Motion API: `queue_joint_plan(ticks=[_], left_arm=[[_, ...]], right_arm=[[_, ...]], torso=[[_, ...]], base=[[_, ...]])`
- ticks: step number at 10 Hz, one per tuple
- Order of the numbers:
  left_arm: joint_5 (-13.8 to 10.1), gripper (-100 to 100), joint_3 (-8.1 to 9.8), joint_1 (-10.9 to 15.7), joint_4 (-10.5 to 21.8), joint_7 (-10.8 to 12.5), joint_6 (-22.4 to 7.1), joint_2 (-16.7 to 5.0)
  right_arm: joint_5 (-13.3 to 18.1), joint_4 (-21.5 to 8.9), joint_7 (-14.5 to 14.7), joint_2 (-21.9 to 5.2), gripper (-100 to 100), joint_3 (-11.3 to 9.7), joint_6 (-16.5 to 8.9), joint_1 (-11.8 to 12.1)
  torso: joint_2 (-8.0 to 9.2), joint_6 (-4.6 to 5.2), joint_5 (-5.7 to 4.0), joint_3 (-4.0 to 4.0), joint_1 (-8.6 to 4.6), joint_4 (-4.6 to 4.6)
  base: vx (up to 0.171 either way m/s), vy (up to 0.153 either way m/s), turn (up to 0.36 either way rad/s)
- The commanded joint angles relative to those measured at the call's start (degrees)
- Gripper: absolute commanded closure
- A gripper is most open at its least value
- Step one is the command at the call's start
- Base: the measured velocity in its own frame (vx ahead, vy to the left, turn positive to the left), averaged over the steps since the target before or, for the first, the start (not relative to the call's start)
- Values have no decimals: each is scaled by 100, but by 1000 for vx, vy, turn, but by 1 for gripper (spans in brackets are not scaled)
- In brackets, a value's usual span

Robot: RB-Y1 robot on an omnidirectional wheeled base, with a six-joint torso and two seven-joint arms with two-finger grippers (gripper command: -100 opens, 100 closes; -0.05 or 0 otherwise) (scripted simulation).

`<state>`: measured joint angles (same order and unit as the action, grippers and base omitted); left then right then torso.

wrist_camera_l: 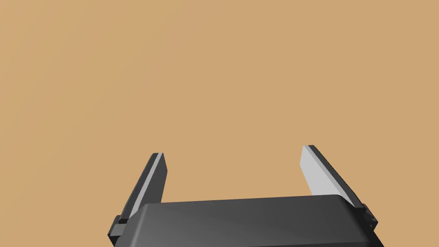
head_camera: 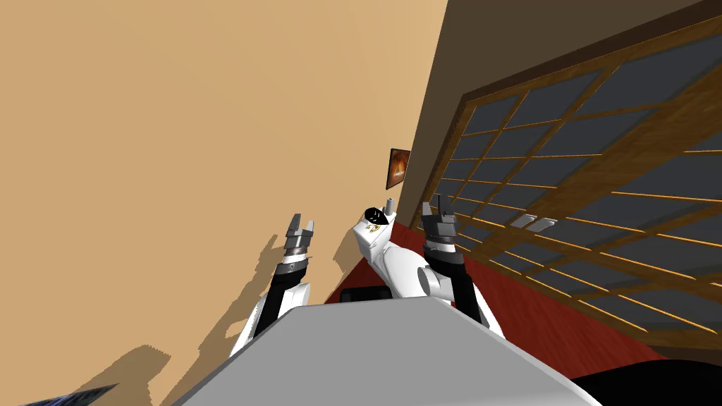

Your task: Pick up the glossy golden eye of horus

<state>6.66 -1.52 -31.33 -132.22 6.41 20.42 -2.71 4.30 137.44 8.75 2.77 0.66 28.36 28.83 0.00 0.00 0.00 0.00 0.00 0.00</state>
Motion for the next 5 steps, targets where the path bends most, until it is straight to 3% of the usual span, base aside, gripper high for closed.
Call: queue_joint_plan(ticks=[1,5], left_arm=[[0,0,0,0,0,0,0,0],[0,0,0,0,0,0,0,0]], right_arm=[[102,-47,-19,-246,-100,-5,83,-55],[709,-326,-130,-944,-100,-21,554,-402]], torso=[[0,0,0,0,0,0],[-11,-2,-3,-6,-12,-2]], base=[[5,-4,62],[21,-24,124]])
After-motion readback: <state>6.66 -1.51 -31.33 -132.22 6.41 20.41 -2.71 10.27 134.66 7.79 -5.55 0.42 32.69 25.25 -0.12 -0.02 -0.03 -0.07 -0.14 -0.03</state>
